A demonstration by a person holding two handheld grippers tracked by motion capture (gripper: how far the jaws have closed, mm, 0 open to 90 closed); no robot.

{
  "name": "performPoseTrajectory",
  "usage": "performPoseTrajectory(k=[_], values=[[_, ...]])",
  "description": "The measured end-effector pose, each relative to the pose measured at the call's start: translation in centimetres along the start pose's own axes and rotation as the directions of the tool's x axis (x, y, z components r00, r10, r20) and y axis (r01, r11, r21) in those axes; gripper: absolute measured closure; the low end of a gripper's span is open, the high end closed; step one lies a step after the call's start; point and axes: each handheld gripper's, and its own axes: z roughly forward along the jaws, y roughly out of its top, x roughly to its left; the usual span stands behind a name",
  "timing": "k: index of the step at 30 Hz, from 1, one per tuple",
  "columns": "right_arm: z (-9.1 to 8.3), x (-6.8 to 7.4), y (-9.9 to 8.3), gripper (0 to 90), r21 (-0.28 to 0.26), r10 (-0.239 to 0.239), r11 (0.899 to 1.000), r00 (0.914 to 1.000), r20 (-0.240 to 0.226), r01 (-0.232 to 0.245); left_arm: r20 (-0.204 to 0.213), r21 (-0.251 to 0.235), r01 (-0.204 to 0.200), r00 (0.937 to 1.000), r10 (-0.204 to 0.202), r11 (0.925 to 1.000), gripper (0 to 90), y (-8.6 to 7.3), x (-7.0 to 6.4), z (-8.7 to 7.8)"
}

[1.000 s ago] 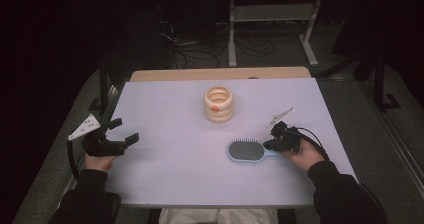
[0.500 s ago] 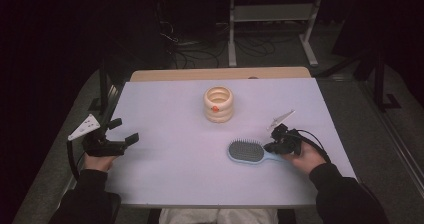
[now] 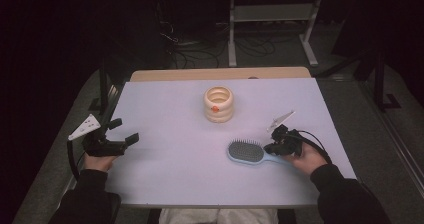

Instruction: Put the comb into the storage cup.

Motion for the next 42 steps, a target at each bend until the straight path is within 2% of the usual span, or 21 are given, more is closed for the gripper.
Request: performPoseTrajectory(k=[11, 17, 23, 27, 30, 34, 39, 42], values=[[-1.5, 0.3, 0.8, 84.3, -0.032, -0.020, 0.999, 0.9998, 0.004, 0.020, 0.000, 0.000, 0.001, 1.0000, -0.001, 1.0000, 0.0, 0.0, 0.0, 0.0], [-2.6, 0.5, 1.2, 76.8, -0.040, -0.017, 0.999, 0.9999, 0.004, 0.017, 0.002, 0.000, 0.004, 1.0000, -0.004, 1.0000, 0.0, 0.0, 0.0, 0.0], [-3.4, 0.8, 1.2, 60.2, -0.039, -0.028, 0.999, 0.9993, 0.023, 0.028, 0.008, -0.005, 0.010, 0.9999, -0.010, 0.9999, 0.0, 0.0, 0.0, 0.0], [-3.8, 0.9, 1.2, 49.8, -0.035, -0.042, 0.999, 0.9991, 0.011, 0.042, 0.007, -0.006, 0.009, 0.9999, -0.009, 0.9999, 0.0, 0.0, 0.0, -0.1], [-3.9, 0.8, 1.0, 37.8, -0.031, -0.041, 0.999, 0.9991, -0.005, 0.041, 0.007, -0.006, 0.010, 0.9999, -0.010, 0.9999, 0.0, 0.0, 0.0, -0.1], [-4.2, 0.6, 0.7, 26.3, -0.030, -0.038, 0.999, 0.9990, -0.022, 0.038, 0.007, -0.006, 0.010, 0.9999, -0.010, 0.9999, 0.0, 0.0, 0.0, -0.1], [-4.2, 0.5, 0.4, 13.8, -0.012, -0.061, 0.998, 0.9974, -0.038, 0.061, 0.006, -0.005, 0.009, 0.9999, -0.009, 0.9999, 0.0, 0.0, 0.0, 0.0], [-4.0, 0.6, 0.2, 11.9, -0.003, -0.084, 0.996, 0.9957, -0.040, 0.084, 0.006, -0.005, 0.007, 1.0000, -0.007, 1.0000, 0.0, 0.0, 0.0, -0.1]])
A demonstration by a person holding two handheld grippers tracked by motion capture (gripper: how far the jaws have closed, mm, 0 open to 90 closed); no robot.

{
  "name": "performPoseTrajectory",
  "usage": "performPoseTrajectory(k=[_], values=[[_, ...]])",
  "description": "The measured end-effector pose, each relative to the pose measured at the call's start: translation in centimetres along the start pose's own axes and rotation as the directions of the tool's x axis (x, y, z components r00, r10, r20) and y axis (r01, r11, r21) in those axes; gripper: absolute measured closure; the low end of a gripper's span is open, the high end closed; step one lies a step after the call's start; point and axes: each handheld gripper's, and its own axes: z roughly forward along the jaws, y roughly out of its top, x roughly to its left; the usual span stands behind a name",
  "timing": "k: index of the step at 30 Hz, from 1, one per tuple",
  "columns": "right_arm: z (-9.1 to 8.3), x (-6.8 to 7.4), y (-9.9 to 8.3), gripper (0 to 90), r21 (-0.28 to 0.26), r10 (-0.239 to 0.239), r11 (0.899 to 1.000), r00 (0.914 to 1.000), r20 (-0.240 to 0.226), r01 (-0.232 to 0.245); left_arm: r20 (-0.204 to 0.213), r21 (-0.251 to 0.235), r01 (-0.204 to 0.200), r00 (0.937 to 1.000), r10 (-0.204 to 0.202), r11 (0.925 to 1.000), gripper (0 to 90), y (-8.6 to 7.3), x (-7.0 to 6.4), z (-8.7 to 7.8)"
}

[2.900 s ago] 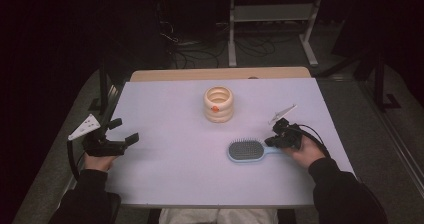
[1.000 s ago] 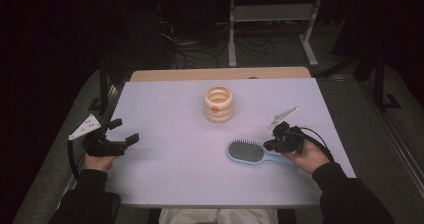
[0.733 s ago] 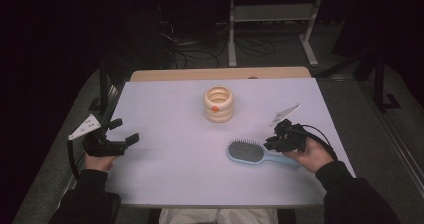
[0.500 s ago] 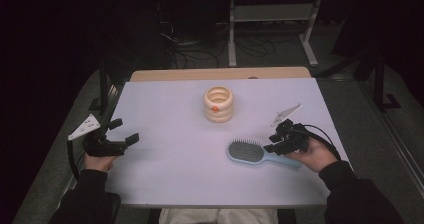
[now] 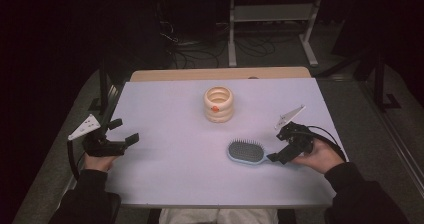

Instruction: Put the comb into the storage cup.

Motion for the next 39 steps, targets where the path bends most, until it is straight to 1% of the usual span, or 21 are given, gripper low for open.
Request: performPoseTrajectory(k=[2, 4, 5, 6, 12, 15, 17, 21, 24, 28, 30, 31, 33, 35, 39], values=[[0.2, 0.1, 0.0, 9.0, 0.003, -0.008, 1.000, 0.9999, -0.008, 0.008, 0.001, 0.001, 0.000, 1.0000, 0.000, 1.0000, 0.0, 0.0, 0.0, 0.0], [0.3, 0.1, -0.1, 8.8, 0.003, -0.010, 1.000, 0.9992, -0.039, 0.010, 0.001, 0.002, 0.000, 1.0000, 0.000, 1.0000, 0.0, 0.0, 0.0, 0.0], [0.4, 0.1, -0.1, 7.6, 0.004, -0.014, 1.000, 0.9989, -0.045, 0.014, 0.001, 0.000, 0.000, 1.0000, 0.000, 1.0000, 0.0, 0.0, 0.0, 0.0], [0.5, 0.1, -0.1, 6.0, 0.009, -0.010, 1.000, 0.9990, -0.044, 0.010, 0.001, -0.002, 0.000, 1.0000, 0.000, 1.0000, 0.0, 0.0, 0.0, 0.0], [1.3, -0.1, -0.3, 0.2, 0.022, -0.021, 1.000, 0.9990, -0.040, 0.022, 0.003, -0.001, 0.000, 1.0000, 0.000, 1.0000, 0.0, 0.0, 0.0, 0.0], [1.6, -0.2, -0.4, 0.0, 0.020, -0.030, 0.999, 0.9981, -0.054, 0.031, 0.002, -0.002, 0.000, 1.0000, 0.000, 1.0000, 0.0, 0.0, 0.0, 0.0], [1.7, -0.2, -0.5, 0.0, 0.018, -0.034, 0.999, 0.9983, -0.047, 0.035, 0.002, -0.001, 0.000, 1.0000, 0.000, 1.0000, 0.0, 0.0, 0.0, 0.0], [2.2, -0.2, -0.5, 0.0, 0.041, -0.047, 0.998, 0.9985, -0.028, 0.048, 0.003, -0.001, -0.001, 1.0000, 0.001, 1.0000, 0.0, 0.0, 0.0, 0.0], [2.6, -0.1, -0.4, 0.0, 0.049, -0.059, 0.997, 0.9980, -0.020, 0.060, 0.003, -0.002, 0.000, 1.0000, 0.000, 1.0000, 0.0, 0.0, 0.0, 0.0], [3.1, -0.1, -0.3, 5.8, 0.053, -0.079, 0.995, 0.9966, -0.024, 0.080, 0.000, -0.008, -0.003, 1.0000, 0.003, 1.0000, 0.0, 0.0, 0.0, 0.0], [3.3, 0.0, -0.3, 10.1, 0.057, -0.084, 0.995, 0.9962, -0.022, 0.086, -0.001, -0.009, -0.002, 1.0000, 0.002, 1.0000, 0.0, 0.0, 0.0, 0.0], [3.4, 0.0, -0.3, 12.4, 0.057, -0.083, 0.995, 0.9962, -0.027, 0.085, 0.000, -0.009, -0.003, 1.0000, 0.003, 1.0000, 0.0, 0.0, 0.0, 0.0], [3.6, -0.1, -0.3, 13.7, 0.061, -0.083, 0.995, 0.9961, -0.030, 0.085, 0.000, -0.008, -0.003, 1.0000, 0.003, 1.0000, 0.0, -0.1, 0.0, 0.0], [3.7, 0.0, -0.3, 16.7, 0.066, -0.091, 0.993, 0.9955, -0.026, 0.093, 0.000, -0.008, -0.003, 1.0000, 0.003, 1.0000, 0.0, -0.1, 0.0, 0.0], [3.8, 0.0, -0.5, 23.2, 0.072, -0.087, 0.994, 0.9961, -0.014, 0.088, 0.000, -0.007, -0.004, 1.0000, 0.004, 1.0000, 0.0, -0.1, 0.0, 0.0]])
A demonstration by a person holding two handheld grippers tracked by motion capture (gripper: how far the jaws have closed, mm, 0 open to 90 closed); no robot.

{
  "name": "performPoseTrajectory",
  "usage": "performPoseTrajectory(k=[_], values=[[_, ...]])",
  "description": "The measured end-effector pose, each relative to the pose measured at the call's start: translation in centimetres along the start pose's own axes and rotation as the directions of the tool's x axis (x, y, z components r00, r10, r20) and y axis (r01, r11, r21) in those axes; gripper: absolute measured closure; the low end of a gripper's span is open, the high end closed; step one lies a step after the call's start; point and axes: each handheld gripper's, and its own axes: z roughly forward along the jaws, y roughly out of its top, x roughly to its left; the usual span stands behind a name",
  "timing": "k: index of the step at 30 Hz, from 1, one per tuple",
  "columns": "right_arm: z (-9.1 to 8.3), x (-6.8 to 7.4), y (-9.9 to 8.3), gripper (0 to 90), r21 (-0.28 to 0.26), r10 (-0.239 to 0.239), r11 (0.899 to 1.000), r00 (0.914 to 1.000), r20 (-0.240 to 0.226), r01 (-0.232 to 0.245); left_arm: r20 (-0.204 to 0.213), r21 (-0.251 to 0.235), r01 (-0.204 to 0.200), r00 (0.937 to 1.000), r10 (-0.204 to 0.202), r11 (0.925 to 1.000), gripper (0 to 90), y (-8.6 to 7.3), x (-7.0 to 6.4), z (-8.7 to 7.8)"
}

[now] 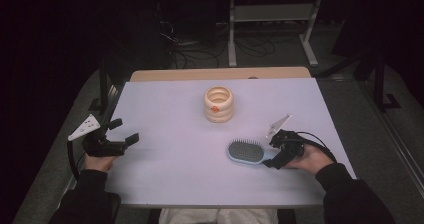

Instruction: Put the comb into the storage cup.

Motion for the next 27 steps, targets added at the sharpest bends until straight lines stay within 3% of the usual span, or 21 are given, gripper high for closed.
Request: performPoseTrajectory(k=[13, 27], values=[[0.13, 0.34, -0.24, 48.5, 0.017, -0.052, 0.999, 0.9987, -0.004, 0.052, 0.000, 0.000, -0.001, 1.0000, 0.001, 1.0000, 0.0, 0.00, -0.01, -0.01], [0.37, 0.64, -0.15, 66.7, 0.036, -0.067, 0.997, 0.9976, -0.014, 0.068, 0.000, 0.000, -0.002, 1.0000, 0.002, 1.0000, 0.0, -0.01, -0.02, -0.01]])
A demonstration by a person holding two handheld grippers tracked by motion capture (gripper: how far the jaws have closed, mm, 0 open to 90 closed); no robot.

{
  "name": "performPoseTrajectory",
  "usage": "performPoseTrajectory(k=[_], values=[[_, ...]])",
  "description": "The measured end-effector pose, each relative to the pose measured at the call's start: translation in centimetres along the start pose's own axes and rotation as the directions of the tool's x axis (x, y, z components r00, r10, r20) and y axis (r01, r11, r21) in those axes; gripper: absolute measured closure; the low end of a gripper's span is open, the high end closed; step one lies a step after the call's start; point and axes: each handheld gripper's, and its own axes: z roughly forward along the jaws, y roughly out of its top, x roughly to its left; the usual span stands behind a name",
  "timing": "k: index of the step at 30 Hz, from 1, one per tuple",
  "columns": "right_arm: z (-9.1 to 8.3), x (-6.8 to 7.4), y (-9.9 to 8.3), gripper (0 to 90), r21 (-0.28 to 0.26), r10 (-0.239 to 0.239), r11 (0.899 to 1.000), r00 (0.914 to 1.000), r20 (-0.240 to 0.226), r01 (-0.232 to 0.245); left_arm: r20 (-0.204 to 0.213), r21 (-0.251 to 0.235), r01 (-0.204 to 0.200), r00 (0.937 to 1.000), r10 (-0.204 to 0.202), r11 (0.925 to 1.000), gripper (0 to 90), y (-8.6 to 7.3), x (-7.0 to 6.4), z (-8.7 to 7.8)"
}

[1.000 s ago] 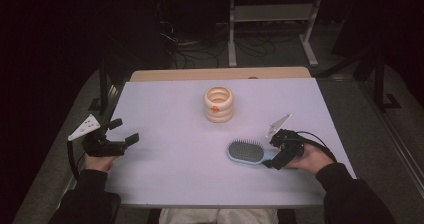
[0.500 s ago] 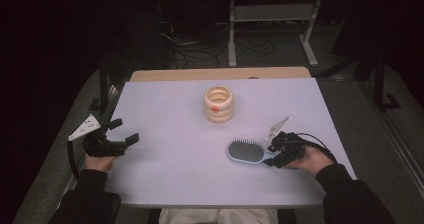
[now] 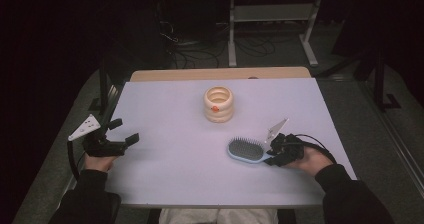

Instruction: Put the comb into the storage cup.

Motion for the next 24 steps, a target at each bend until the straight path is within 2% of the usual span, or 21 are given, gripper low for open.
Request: performPoseTrajectory(k=[15, 24], values=[[-0.01, 0.41, 0.19, 68.2, -0.017, 0.004, 1.000, 0.9994, 0.034, -0.003, 0.000, 0.001, 0.000, 1.0000, 0.000, 1.0000, 0.0, -0.01, 0.02, 0.01], [-0.54, 0.56, 0.91, 68.2, -0.048, 0.003, 0.999, 0.9995, 0.030, -0.001, 0.000, 0.001, 0.001, 1.0000, -0.001, 1.0000, 0.0, -0.01, 0.02, 0.02]])
